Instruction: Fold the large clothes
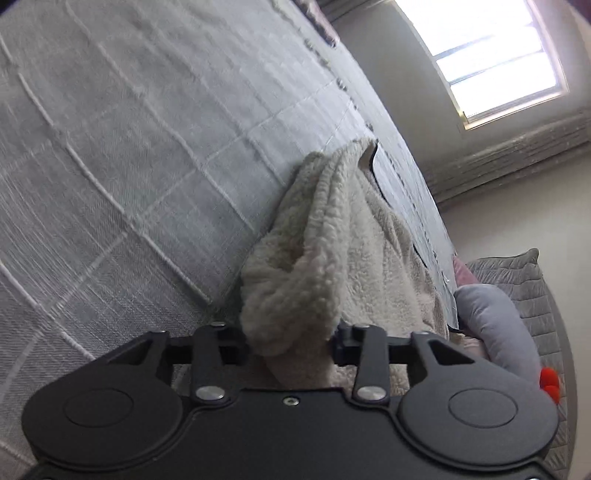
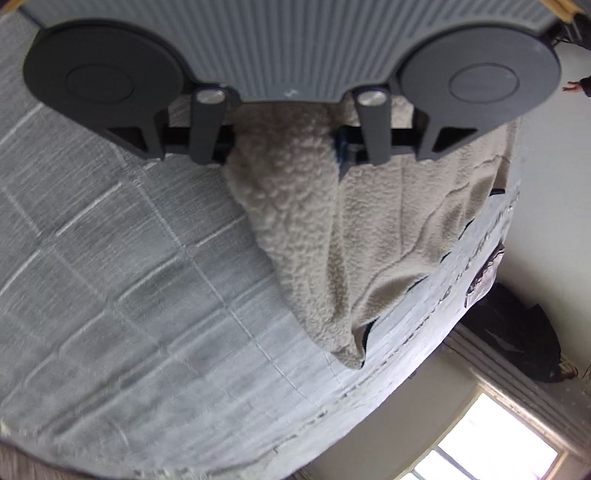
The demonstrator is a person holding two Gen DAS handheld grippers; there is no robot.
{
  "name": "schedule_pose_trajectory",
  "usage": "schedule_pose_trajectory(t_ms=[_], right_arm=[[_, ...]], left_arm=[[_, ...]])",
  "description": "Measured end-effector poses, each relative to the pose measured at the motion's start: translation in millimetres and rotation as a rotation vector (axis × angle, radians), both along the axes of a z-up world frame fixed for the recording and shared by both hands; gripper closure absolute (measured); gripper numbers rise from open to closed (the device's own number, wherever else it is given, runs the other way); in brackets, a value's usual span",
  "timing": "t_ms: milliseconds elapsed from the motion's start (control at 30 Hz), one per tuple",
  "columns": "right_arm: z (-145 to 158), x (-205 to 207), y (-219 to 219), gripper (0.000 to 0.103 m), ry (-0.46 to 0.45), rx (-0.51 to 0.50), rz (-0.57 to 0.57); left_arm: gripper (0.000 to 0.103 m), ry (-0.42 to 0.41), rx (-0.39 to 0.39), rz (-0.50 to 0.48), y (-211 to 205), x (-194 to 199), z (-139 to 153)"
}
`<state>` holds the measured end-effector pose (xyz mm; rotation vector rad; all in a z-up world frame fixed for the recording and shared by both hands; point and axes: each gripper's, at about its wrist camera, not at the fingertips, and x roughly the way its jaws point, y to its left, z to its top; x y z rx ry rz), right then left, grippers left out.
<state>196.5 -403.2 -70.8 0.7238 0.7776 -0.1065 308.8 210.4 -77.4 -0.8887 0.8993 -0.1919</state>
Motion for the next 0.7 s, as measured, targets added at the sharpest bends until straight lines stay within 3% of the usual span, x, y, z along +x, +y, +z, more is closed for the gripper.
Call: schedule_pose_trajectory(t_ms=[233, 333, 433, 533, 567, 633, 667, 700], right_arm=[[65, -48, 19, 0.066, -0.041, -0.113, 0.064], [63, -80, 20, 0.066, -0.024, -0.111, 0.096], [42, -104, 22, 0.063, 0.010, -0.111, 0.107], [15, -108, 24, 0.053, 0.072, -0.157, 0.102], [10, -109, 25, 0.047, 0.091, -0.181, 0.090], [9, -111, 27, 0.025, 0.095, -0.240, 0.063], [14, -113, 30, 0.022, 0.092, -0.277, 0.052], [20, -115, 33, 0.020, 0.084, -0.316, 0.041]], left_arm=[[0.068, -0.066, 0.134, -0.058, -9, -33, 66], [0.067, -0.052, 0.145, -0.111, -2, -60, 74], [0.065, -0.047, 0.179, -0.156, 6, -87, 64], [0.054, -0.033, 0.269, -0.175, 0, -101, 38], [0.045, -0.026, 0.287, -0.158, 1, -104, 30], [0.026, -0.016, 0.289, -0.099, 3, -109, 18], [0.016, -0.010, 0.285, -0.078, 4, -111, 14], [0.013, -0.009, 0.269, -0.070, 4, -112, 11]])
